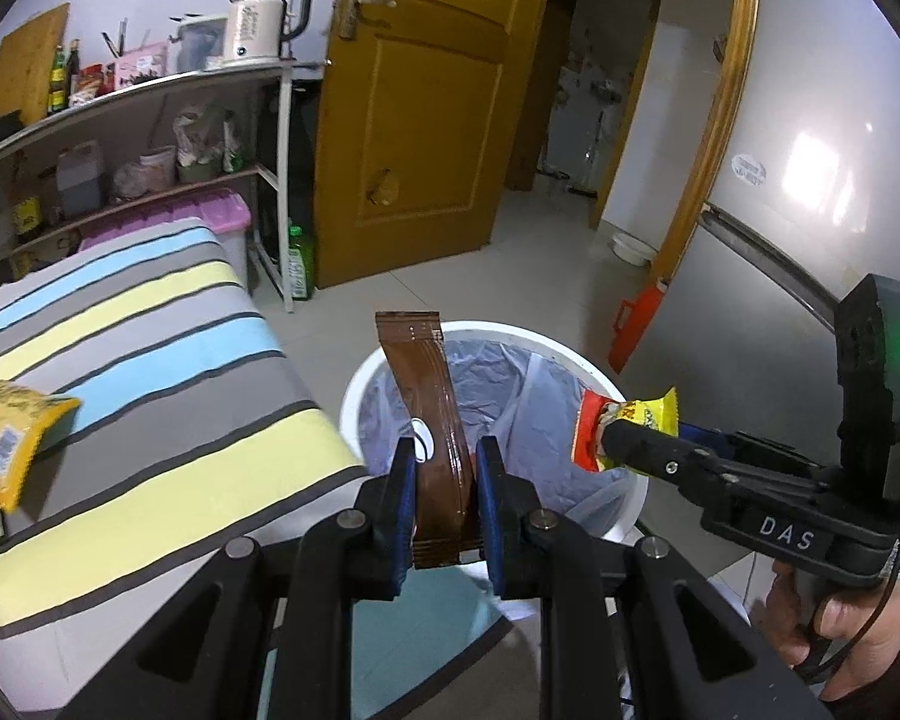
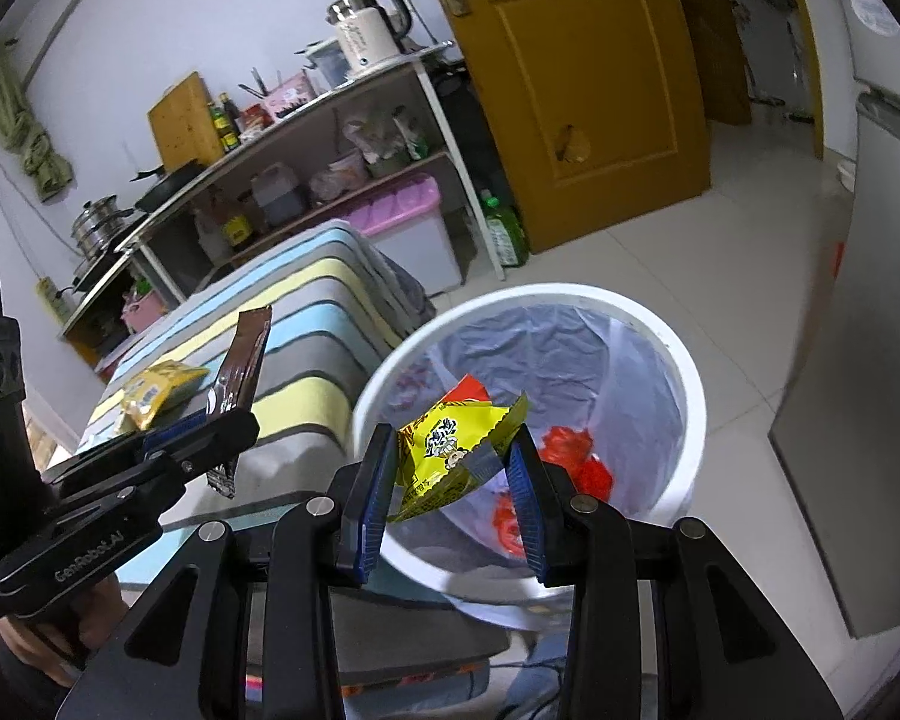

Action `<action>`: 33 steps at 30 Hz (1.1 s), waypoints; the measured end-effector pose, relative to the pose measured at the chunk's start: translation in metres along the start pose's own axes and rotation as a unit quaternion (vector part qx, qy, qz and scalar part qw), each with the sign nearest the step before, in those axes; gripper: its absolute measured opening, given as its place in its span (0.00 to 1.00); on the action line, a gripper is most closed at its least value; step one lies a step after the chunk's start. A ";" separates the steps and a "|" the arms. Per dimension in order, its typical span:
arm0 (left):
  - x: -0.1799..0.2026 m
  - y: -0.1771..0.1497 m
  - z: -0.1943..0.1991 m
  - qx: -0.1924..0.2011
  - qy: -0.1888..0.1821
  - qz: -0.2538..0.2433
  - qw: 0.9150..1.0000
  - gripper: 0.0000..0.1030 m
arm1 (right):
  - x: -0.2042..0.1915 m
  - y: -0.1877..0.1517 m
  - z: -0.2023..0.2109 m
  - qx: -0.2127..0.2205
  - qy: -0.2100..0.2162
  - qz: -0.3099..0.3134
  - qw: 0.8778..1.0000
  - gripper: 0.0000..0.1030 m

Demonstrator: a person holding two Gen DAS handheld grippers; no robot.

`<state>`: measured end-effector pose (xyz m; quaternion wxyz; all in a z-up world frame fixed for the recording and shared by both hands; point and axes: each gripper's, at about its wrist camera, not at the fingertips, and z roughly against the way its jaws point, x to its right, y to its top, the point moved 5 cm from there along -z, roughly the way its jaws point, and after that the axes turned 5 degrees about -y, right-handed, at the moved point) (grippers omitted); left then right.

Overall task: Collect trash
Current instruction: 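Lift the brown wrapper and yellow packet and carry them over the bin, then open both tools over the bin to drop the wrappers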

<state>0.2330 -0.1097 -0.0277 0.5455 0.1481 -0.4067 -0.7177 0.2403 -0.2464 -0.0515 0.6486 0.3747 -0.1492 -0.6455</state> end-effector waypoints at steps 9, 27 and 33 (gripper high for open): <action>0.003 0.001 -0.029 -0.029 -0.009 0.006 1.000 0.21 | 0.022 -0.001 -0.026 -0.024 -0.015 -0.016 0.999 0.38; -0.009 0.005 -0.020 -0.014 -0.005 0.020 1.000 0.29 | 0.027 -0.003 -0.022 -0.017 -0.011 -0.019 1.000 0.46; -0.009 0.003 0.010 0.013 0.008 0.021 1.000 0.29 | 0.007 0.001 0.003 0.012 0.000 0.001 1.000 0.46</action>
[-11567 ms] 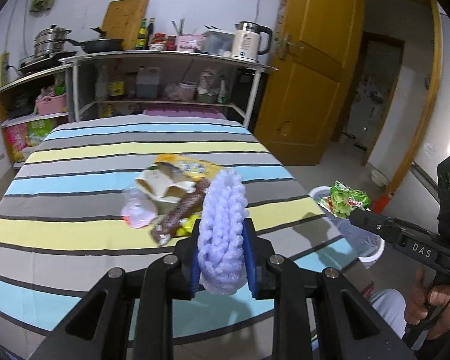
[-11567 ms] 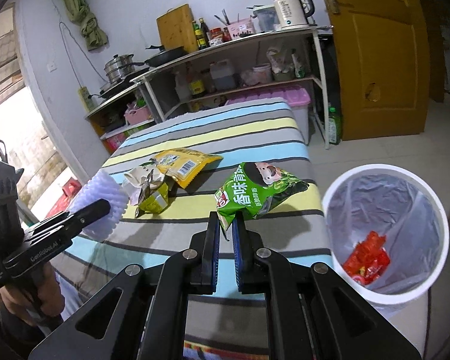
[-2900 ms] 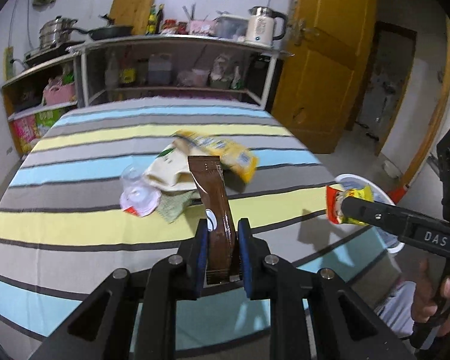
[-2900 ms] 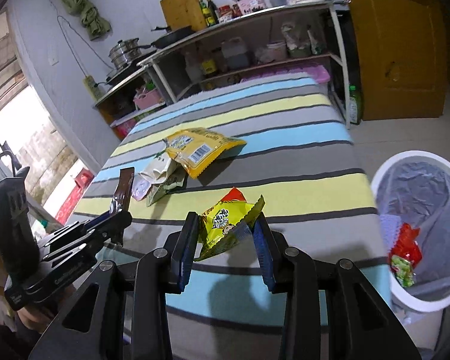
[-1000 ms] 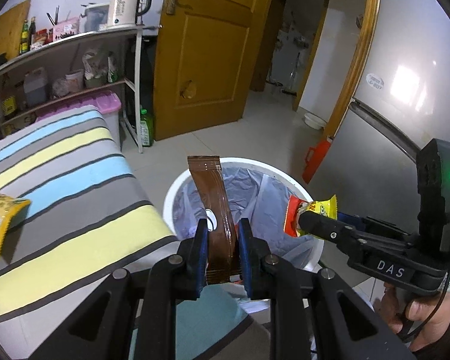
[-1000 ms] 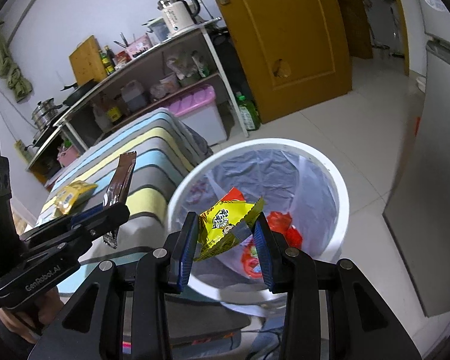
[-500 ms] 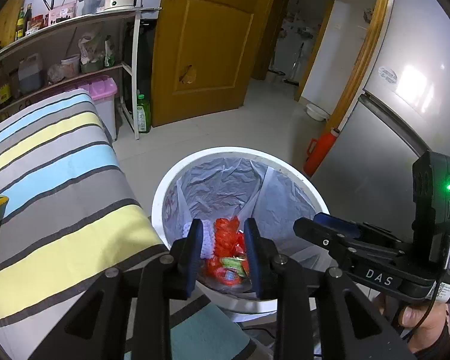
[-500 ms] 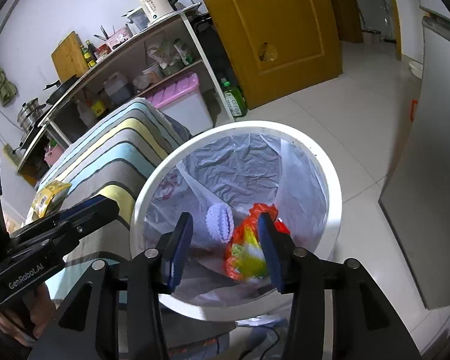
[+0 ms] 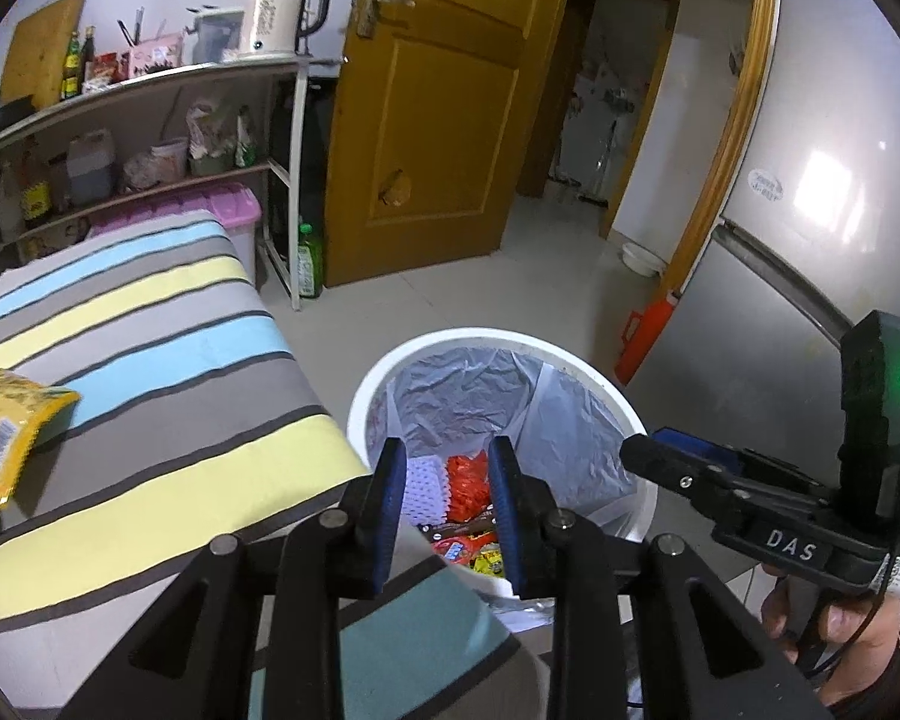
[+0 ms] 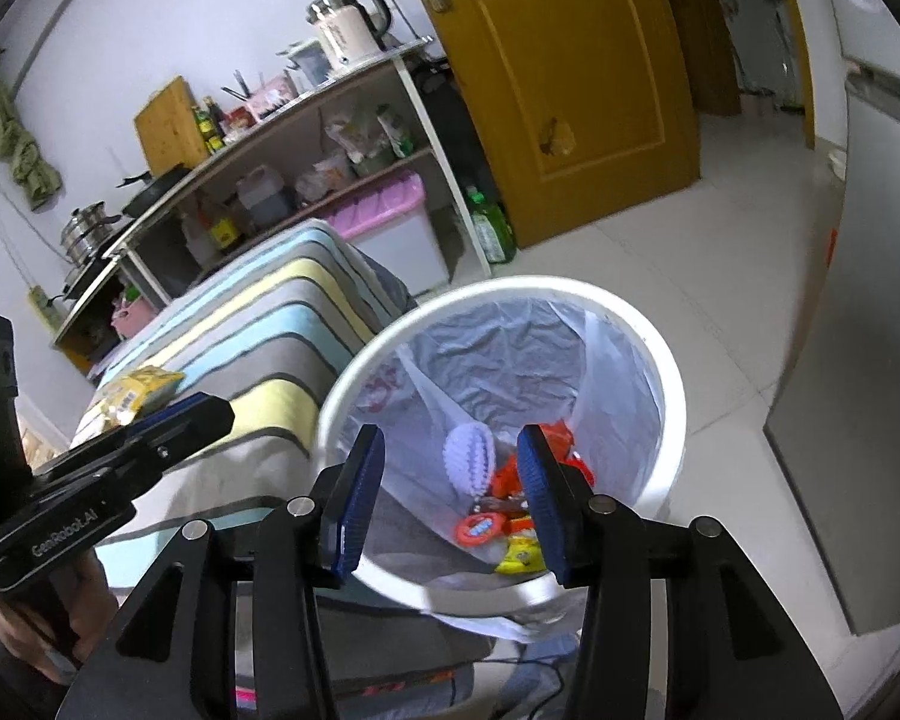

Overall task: Collect trash
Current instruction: 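Open both tools over the bin to drop the wrappers, then move both open tools back to the table toward the clear cup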

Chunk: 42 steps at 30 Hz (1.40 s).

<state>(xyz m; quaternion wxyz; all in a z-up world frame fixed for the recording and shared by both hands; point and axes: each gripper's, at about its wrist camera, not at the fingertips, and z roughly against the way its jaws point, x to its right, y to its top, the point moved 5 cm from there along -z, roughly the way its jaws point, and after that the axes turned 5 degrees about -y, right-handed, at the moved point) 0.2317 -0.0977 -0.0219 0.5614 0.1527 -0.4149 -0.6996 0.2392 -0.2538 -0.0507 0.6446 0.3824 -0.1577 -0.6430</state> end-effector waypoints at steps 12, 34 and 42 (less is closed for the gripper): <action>-0.017 -0.006 0.069 0.053 0.028 0.014 0.998 0.29 | -0.063 0.000 0.038 0.033 0.037 0.053 0.997 0.46; -0.090 -0.050 0.152 0.093 0.100 0.066 0.988 0.29 | -0.165 -0.027 0.046 0.025 0.105 0.135 0.985 0.46; -0.137 -0.068 0.174 0.098 0.144 0.101 0.980 0.30 | -0.202 -0.029 0.027 0.013 0.131 0.169 0.977 0.47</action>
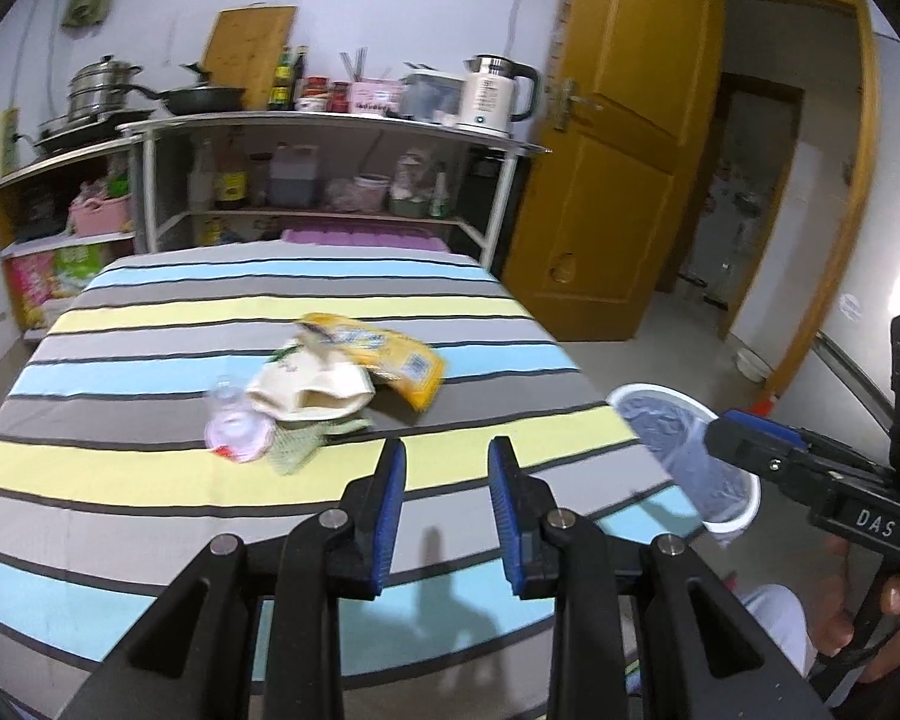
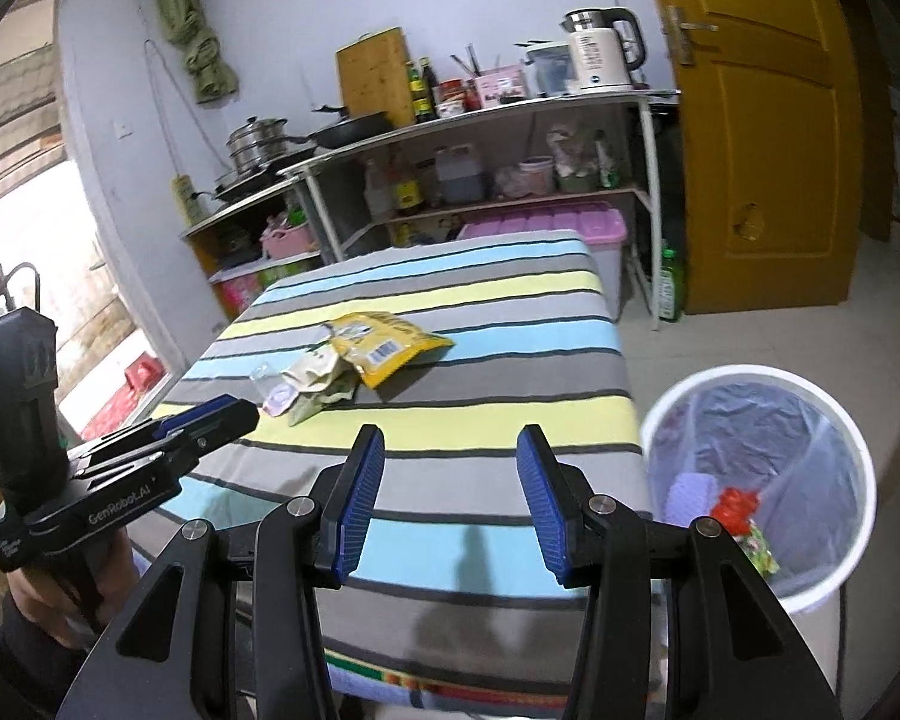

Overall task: Collect trash
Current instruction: 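Move both open tools back to the table toward the clear cup, then grasp the clear plastic cup with the left tool while the right tool grasps the yellow bag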

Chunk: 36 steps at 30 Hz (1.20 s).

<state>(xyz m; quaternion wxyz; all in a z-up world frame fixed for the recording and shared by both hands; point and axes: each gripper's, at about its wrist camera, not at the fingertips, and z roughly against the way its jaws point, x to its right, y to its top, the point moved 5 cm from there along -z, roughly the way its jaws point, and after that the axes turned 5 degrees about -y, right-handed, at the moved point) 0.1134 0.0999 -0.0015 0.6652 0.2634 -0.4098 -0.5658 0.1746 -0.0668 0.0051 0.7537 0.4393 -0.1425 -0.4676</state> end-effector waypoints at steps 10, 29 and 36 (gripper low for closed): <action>-0.063 0.003 -0.005 0.004 0.050 0.036 0.998 0.44 | -0.033 0.012 -0.049 -0.026 0.018 0.042 0.999 0.52; -0.116 0.009 -0.061 -0.041 0.083 0.053 0.994 0.46 | -0.068 0.041 -0.150 -0.076 0.018 0.109 0.991 0.54; -0.119 0.011 -0.069 -0.050 0.075 0.058 0.994 0.46 | -0.088 0.032 -0.162 -0.073 -0.011 0.224 0.972 0.54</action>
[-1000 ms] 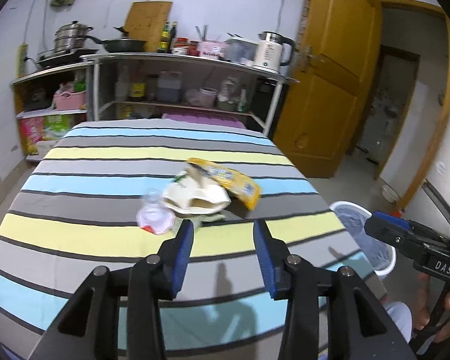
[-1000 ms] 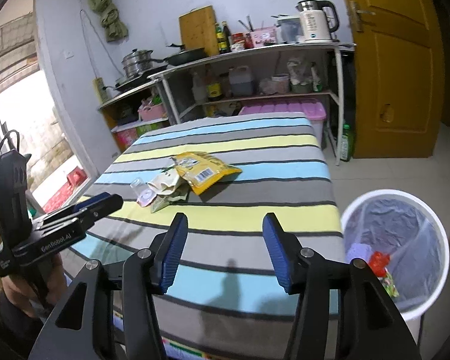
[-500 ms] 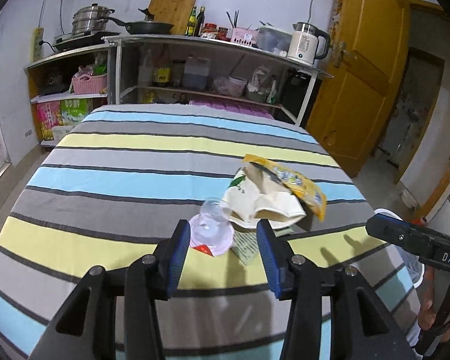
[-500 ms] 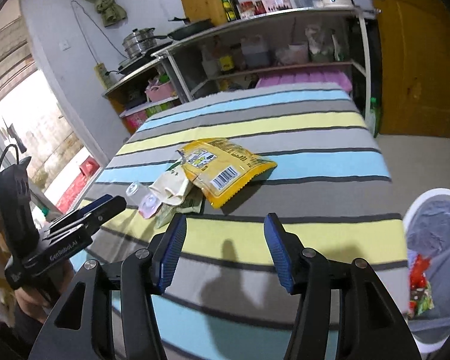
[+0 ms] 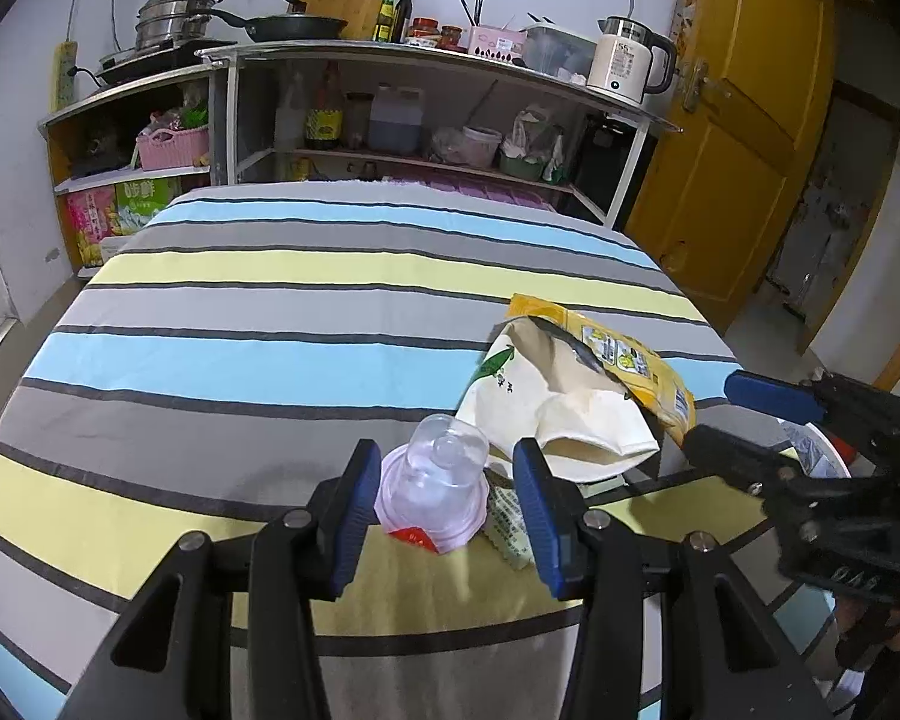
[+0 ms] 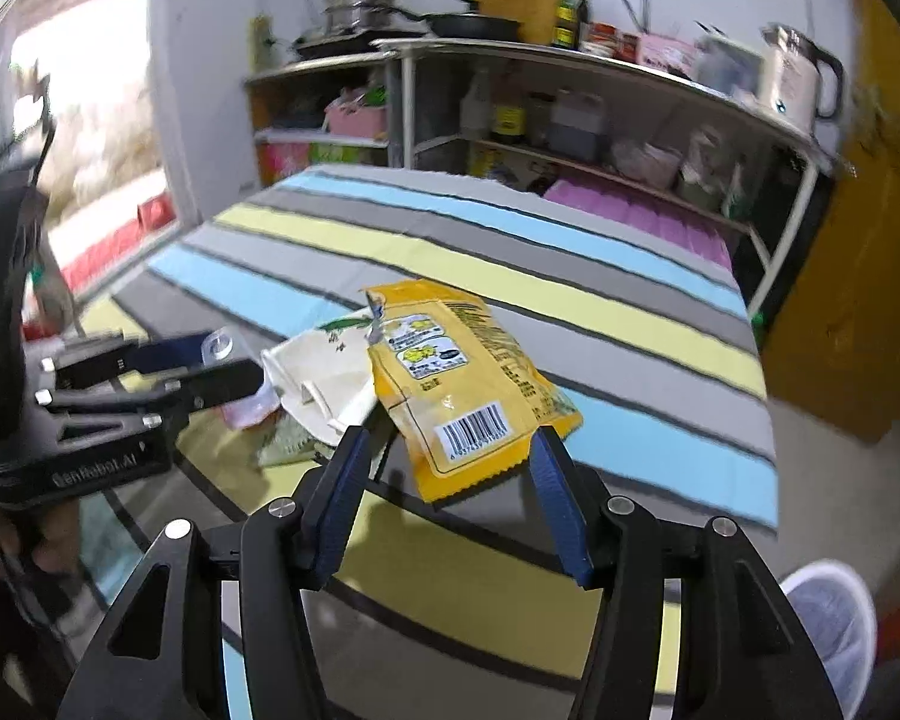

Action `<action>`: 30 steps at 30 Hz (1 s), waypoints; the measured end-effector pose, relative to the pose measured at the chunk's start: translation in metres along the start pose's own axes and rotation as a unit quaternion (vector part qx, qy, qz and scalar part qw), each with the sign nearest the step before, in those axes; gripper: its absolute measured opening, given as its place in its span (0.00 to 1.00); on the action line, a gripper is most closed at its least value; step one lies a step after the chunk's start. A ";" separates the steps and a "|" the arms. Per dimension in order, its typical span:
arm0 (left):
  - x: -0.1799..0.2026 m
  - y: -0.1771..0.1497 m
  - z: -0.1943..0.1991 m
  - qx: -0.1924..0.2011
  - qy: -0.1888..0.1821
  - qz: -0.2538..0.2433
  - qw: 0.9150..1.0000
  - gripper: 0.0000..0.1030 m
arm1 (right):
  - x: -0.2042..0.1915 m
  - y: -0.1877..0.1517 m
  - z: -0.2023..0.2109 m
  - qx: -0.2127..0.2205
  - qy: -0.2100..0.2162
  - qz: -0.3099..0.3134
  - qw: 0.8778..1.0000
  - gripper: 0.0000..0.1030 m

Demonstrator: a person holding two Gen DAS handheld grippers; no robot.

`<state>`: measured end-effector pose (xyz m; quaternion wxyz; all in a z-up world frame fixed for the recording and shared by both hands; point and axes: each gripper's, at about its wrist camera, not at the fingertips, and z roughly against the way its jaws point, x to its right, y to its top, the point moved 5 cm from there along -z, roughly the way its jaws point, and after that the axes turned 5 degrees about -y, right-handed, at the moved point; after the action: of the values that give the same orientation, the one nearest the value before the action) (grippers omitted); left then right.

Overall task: Collect trash
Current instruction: 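Grasp the clear plastic cup with the left tool while the right tool grasps the yellow bag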

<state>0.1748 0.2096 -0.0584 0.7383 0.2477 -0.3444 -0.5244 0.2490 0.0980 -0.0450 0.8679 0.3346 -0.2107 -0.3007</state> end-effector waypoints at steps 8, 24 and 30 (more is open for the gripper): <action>-0.003 0.002 -0.002 -0.003 -0.003 0.004 1.000 0.46 | -0.011 -0.005 -0.013 0.003 -0.072 0.093 0.993 0.54; -0.007 0.005 -0.010 -0.012 -0.018 0.012 1.000 0.30 | -0.006 0.001 -0.017 0.013 -0.075 0.069 0.995 0.09; -0.007 0.005 0.000 0.006 -0.017 0.015 1.000 0.30 | 0.011 0.006 -0.001 0.030 -0.062 0.014 0.998 0.05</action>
<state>0.1766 0.2179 -0.0567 0.7386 0.2379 -0.3633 -0.5156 0.2599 0.0948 -0.0402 0.8468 0.3381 -0.2775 -0.3027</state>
